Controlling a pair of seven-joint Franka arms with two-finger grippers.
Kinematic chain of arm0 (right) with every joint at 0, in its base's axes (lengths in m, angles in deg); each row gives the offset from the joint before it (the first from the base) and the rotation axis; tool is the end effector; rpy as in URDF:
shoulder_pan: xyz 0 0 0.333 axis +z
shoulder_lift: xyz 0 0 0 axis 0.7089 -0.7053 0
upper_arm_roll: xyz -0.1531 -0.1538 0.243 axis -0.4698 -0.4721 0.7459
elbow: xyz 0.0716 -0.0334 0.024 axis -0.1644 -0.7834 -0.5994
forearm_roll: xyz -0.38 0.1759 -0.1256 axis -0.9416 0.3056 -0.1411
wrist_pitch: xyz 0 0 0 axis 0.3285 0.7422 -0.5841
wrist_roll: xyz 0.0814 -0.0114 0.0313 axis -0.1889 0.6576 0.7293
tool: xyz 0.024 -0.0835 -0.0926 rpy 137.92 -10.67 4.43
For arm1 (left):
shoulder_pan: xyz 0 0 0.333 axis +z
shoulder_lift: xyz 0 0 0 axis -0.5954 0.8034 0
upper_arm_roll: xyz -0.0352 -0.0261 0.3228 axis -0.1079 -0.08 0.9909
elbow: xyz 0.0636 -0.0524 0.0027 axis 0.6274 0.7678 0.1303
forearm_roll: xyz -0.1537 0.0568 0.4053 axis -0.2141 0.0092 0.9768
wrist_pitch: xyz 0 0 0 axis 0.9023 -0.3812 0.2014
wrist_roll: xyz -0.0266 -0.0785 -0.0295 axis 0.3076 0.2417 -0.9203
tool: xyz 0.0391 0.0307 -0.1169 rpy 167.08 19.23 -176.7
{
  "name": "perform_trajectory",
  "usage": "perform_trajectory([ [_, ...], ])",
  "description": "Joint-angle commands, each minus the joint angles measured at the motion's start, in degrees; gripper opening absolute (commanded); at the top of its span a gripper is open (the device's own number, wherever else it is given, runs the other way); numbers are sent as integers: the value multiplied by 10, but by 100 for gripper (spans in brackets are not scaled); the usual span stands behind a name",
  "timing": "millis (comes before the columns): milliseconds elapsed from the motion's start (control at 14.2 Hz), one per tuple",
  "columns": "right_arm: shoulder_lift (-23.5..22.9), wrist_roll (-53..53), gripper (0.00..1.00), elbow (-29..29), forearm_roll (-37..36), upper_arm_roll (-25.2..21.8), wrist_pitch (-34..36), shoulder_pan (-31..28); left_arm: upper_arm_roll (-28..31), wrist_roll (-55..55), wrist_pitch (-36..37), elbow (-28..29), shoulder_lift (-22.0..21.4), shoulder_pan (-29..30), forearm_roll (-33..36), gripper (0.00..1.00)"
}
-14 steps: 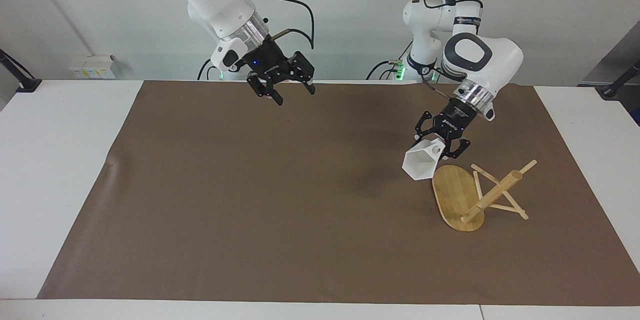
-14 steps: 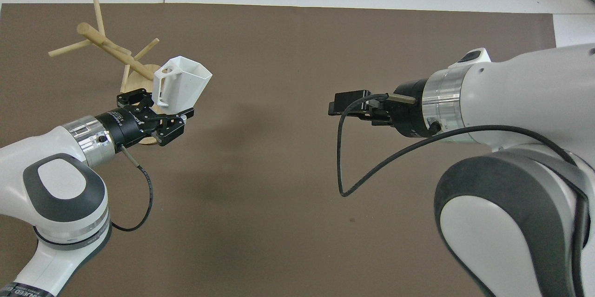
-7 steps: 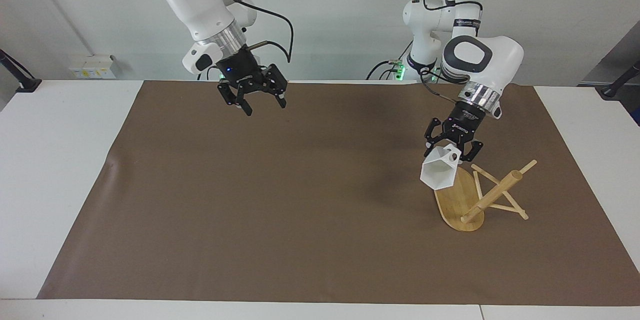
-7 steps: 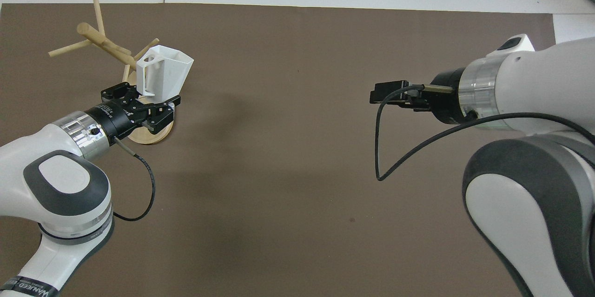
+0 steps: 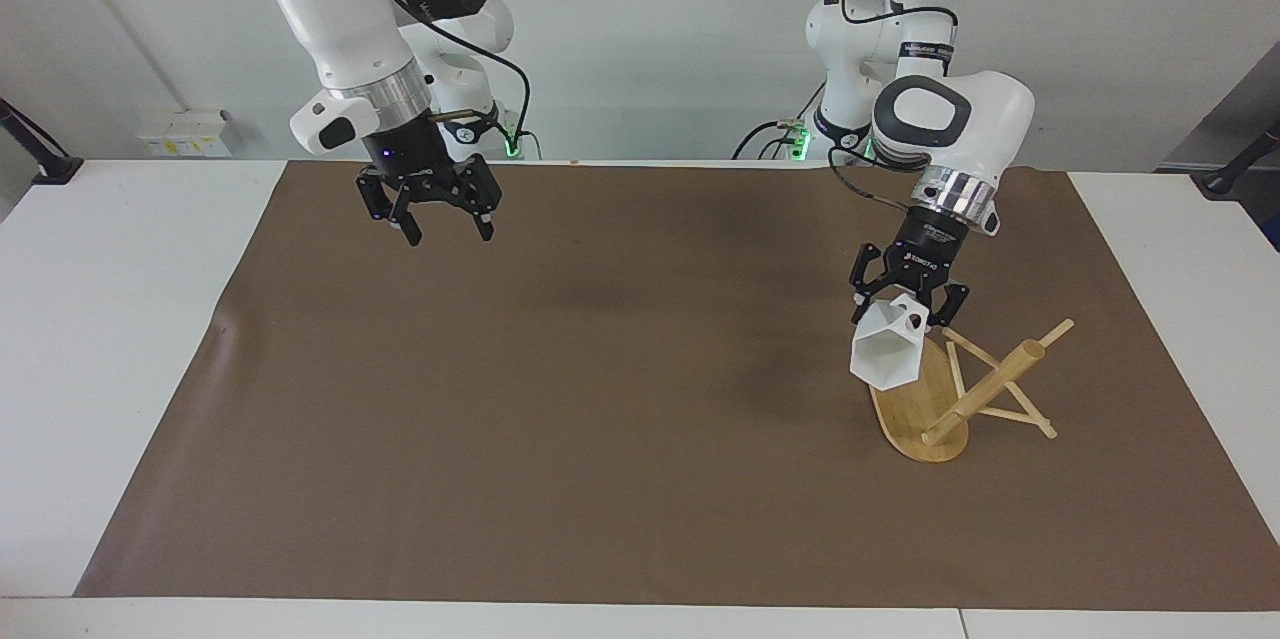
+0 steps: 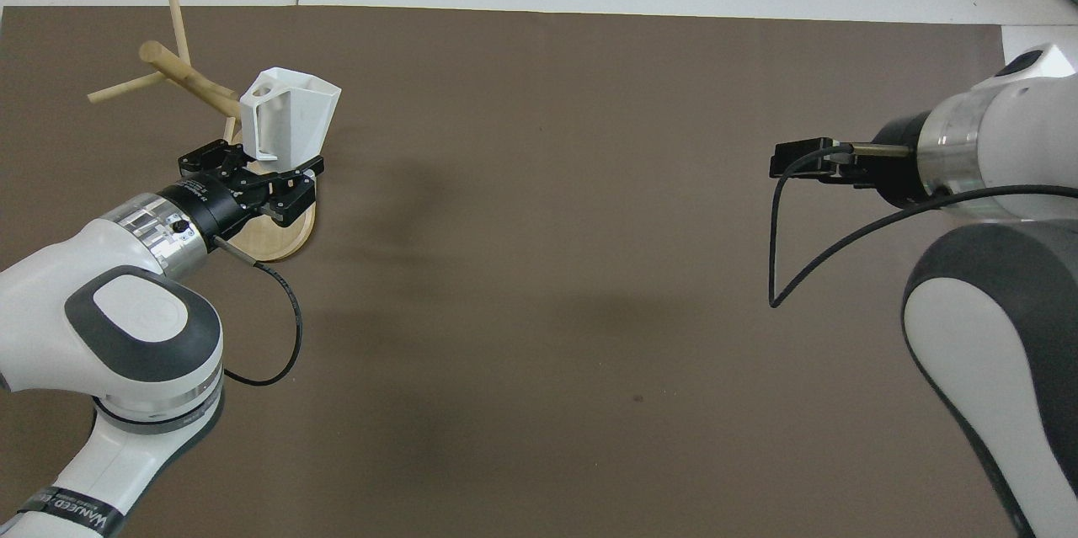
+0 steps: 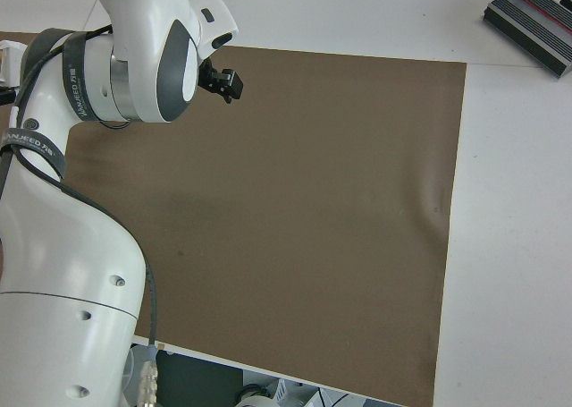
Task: Hang cup on rack
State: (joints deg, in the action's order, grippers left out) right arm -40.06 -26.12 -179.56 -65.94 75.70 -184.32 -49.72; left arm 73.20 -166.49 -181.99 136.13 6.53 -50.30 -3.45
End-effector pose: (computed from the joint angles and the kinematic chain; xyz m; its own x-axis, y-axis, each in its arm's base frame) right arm 0.6151 0.0883 0.5688 0.9801 -0.1051 0.1681 -0.0789 -0.9846 -0.1558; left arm 0.5826 -0.1164 0.3923 -0.6082 0.2081 -0.7661 0.4611 0.8782 -0.1275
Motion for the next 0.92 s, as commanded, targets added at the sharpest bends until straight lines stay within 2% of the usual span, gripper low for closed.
perform_trajectory([
  [0, 5, 37, 100, 5, -28, -22, 21, -3, 4, -29, -28, -17, 15, -8, 5, 0],
  [636, 5, 40, 100, 61, -43, -67, 133, -3, 4, -75, -57, -39, 36, -8, 4, 0],
  [848, 5, 65, 100, 67, -49, -78, 151, -3, 4, -83, -58, -39, 37, -8, 4, 0],
])
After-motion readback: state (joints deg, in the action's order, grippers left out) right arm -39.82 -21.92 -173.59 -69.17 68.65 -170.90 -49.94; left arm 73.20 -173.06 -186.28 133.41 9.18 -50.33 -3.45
